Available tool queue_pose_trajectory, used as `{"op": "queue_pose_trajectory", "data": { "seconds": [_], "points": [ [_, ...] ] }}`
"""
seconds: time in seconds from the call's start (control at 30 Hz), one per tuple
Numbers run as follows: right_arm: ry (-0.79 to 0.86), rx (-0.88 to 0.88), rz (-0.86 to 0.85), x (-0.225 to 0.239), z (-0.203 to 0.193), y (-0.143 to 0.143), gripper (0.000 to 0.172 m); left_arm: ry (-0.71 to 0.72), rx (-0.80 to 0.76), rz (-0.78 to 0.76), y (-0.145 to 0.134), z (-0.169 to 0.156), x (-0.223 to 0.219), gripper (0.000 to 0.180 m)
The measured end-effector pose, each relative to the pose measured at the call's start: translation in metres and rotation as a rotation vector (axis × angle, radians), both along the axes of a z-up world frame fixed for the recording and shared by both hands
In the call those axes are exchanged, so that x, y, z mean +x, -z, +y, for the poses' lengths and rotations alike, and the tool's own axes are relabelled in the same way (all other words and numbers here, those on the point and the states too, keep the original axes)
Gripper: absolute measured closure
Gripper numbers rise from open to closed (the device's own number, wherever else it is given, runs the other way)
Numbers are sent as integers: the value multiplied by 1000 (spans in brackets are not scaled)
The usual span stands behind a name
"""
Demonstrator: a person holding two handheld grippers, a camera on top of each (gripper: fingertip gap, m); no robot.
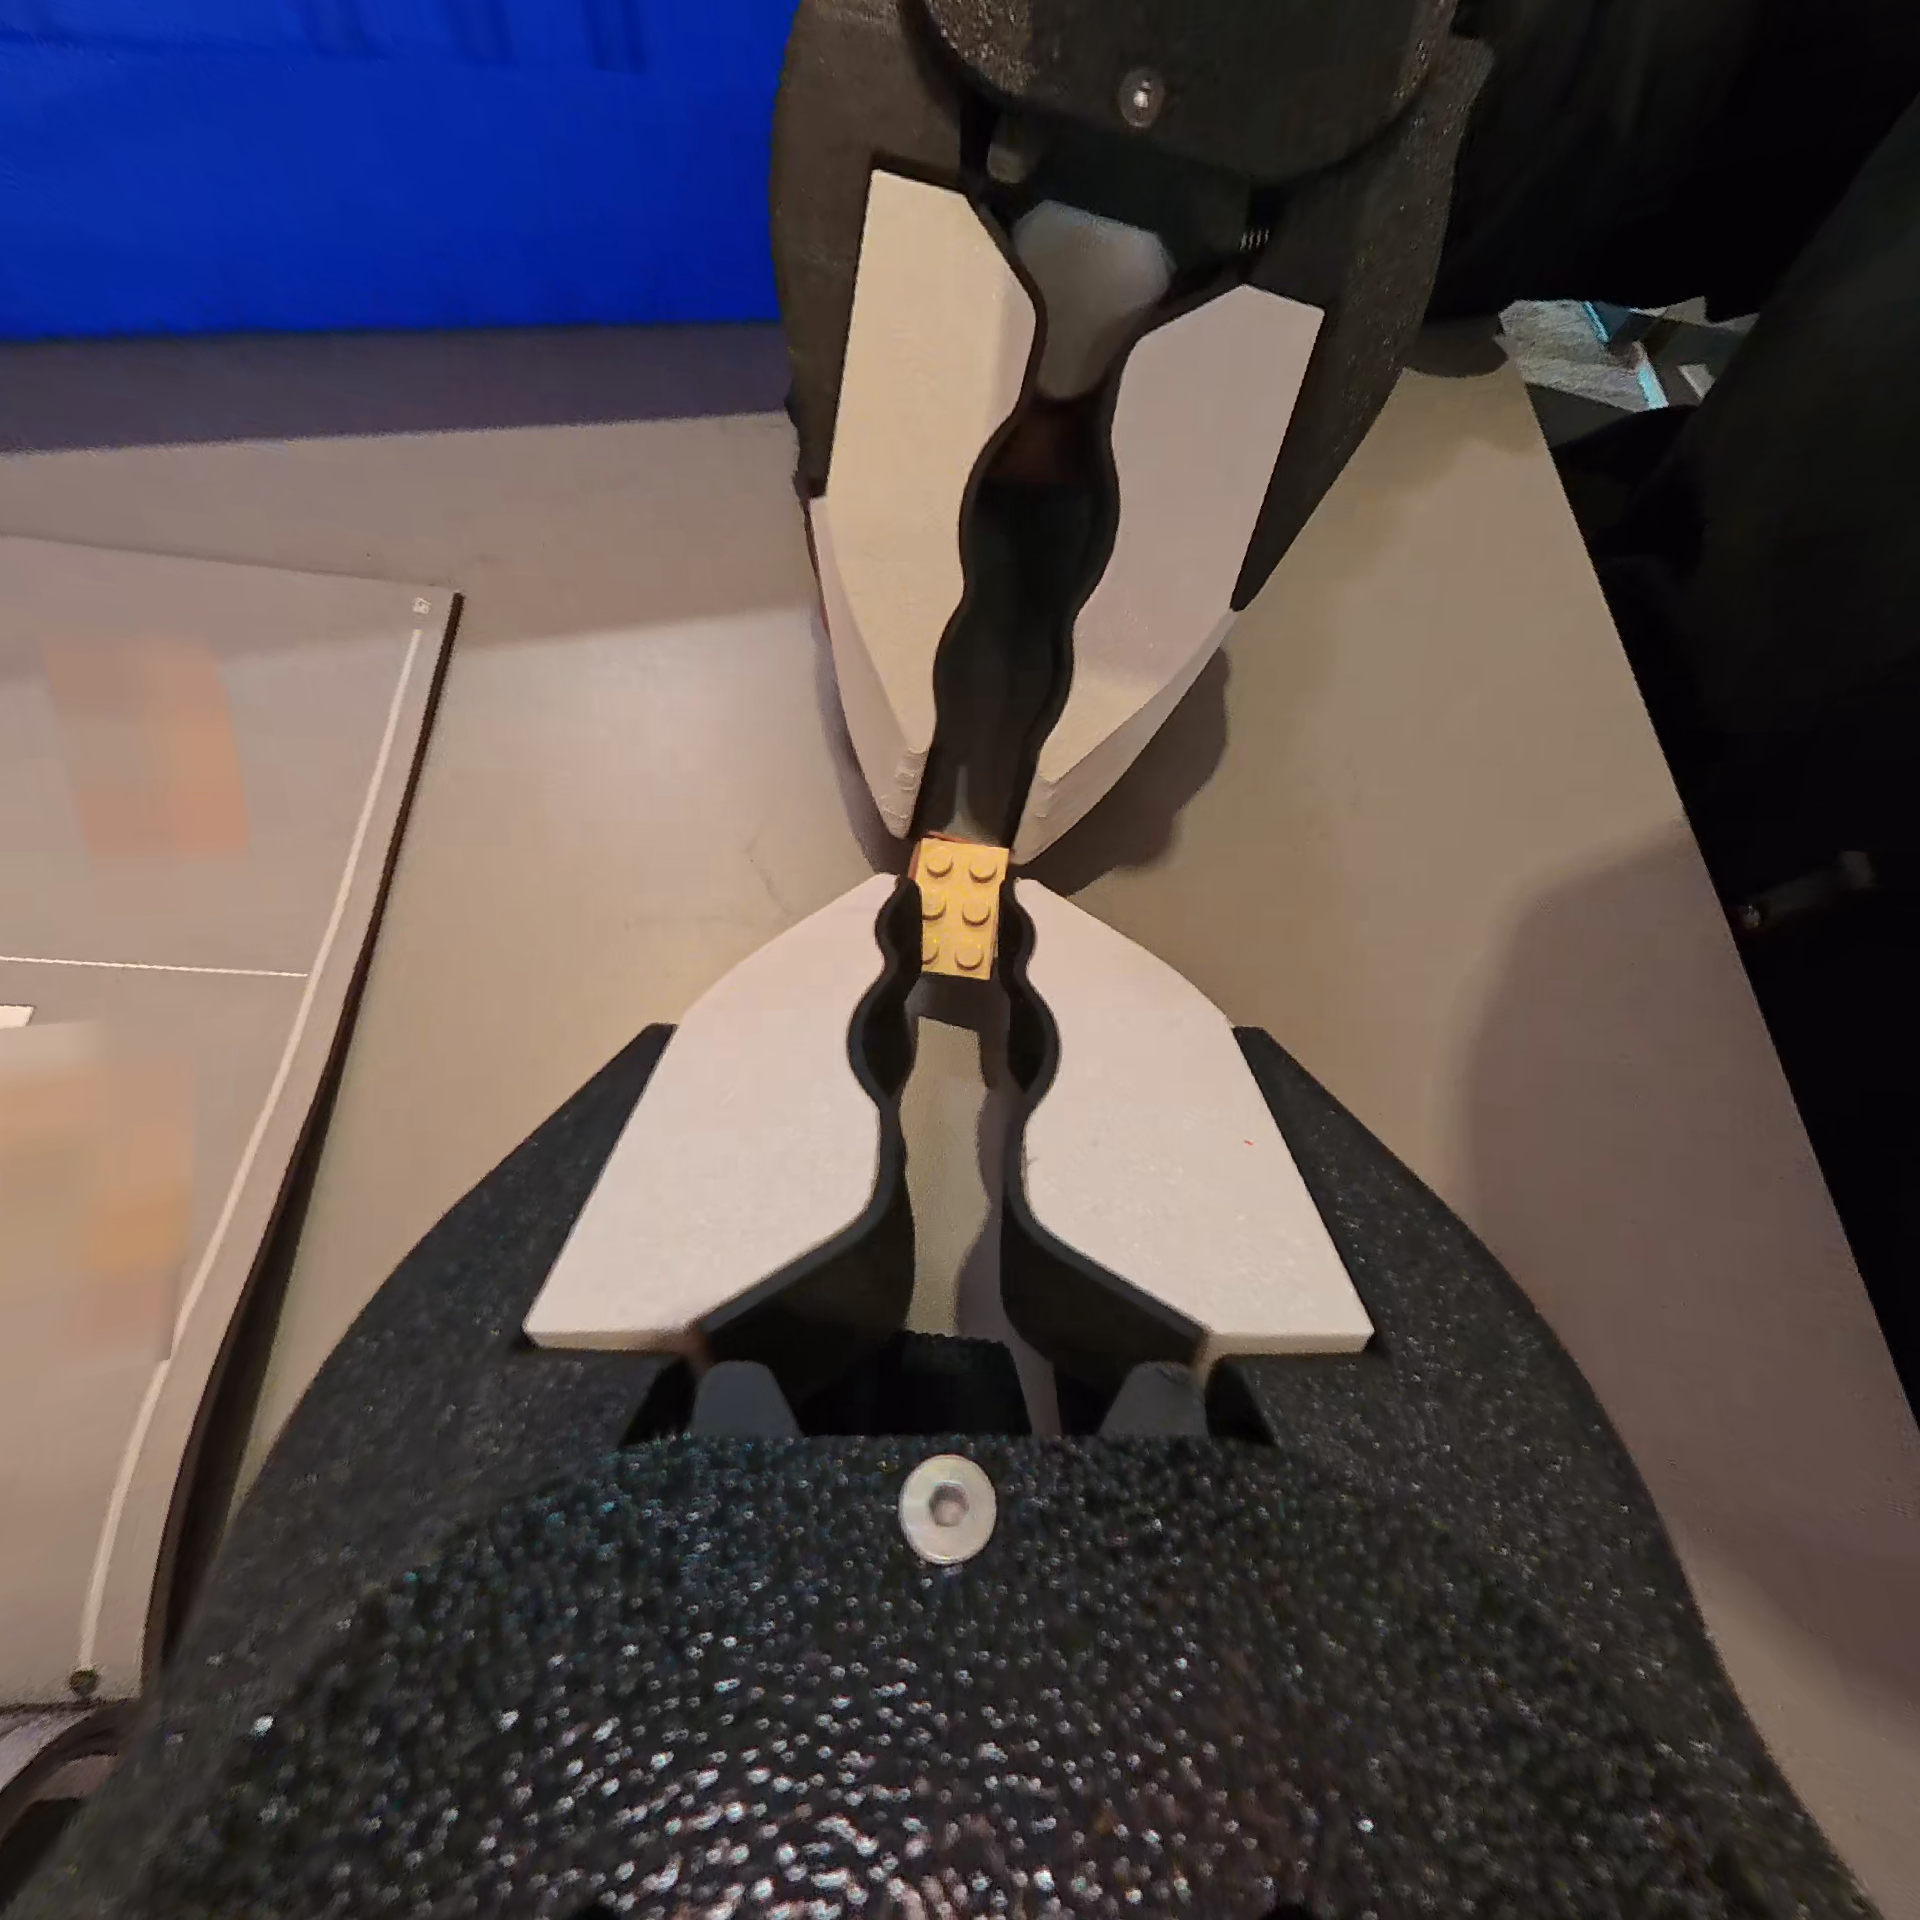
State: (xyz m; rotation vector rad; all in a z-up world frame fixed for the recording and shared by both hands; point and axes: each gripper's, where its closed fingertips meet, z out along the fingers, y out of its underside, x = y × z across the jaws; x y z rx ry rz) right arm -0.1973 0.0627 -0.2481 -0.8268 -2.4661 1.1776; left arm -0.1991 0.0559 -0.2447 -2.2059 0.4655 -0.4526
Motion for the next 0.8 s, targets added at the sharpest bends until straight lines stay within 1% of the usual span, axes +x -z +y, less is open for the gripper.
{"op": "queue_pose_trajectory", "data": {
  "seconds": [0.2,0.43,0.7,0.8],
  "points": [
    [-4,-20,5,0,0,-3,156,2,-11,27,3,0,1,167],
    [-24,20,13,3,-2,1,156,16,-38,72,9,0,3,167],
    [-33,24,20,3,-3,1,156,28,-40,72,10,0,4,166],
    [-41,26,29,4,-4,0,156,46,-51,49,9,-1,5,166]
  ]
}}
